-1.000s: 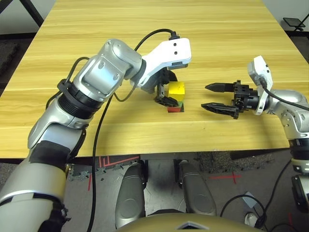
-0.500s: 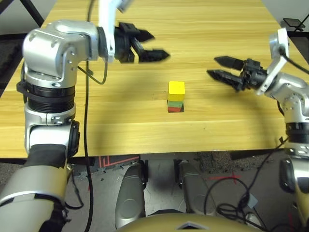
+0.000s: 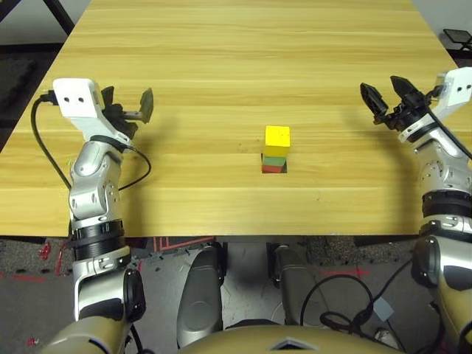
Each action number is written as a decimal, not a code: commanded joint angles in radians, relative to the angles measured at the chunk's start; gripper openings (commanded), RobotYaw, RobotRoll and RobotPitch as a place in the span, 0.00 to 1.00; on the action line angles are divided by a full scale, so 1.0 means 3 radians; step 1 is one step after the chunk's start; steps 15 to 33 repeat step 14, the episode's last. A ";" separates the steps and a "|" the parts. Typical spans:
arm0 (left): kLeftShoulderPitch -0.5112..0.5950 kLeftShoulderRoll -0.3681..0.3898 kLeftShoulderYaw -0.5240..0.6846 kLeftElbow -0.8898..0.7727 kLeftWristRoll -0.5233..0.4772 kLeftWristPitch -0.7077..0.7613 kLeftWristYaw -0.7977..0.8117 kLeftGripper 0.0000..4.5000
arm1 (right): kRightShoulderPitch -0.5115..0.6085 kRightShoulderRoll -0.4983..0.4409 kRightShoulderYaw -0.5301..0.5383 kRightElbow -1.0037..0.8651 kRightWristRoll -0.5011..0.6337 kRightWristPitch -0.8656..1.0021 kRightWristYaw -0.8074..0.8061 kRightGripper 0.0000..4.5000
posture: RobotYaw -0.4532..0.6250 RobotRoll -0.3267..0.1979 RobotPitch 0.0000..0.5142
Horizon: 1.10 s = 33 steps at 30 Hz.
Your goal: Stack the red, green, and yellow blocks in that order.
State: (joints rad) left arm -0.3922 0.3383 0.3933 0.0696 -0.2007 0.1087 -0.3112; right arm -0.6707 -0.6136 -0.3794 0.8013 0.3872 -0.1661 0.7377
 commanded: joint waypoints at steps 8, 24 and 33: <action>0.0083 0.0091 -0.0101 0.0207 -0.0047 -0.0246 -0.0062 0.99 | 0.0249 -0.0248 -0.0300 0.0401 0.0098 -0.0324 0.0134 1.00 | 0.47 0.61 0.47; 0.0182 0.0126 -0.0034 0.0247 -0.0091 -0.0277 -0.0022 0.99 | 0.0185 -0.0291 -0.0319 0.0479 0.0077 -0.0358 0.0126 1.00 | 0.46 0.59 0.47; 0.0182 0.0126 -0.0034 0.0247 -0.0091 -0.0277 -0.0022 0.99 | 0.0185 -0.0291 -0.0319 0.0479 0.0077 -0.0358 0.0126 1.00 | 0.46 0.59 0.47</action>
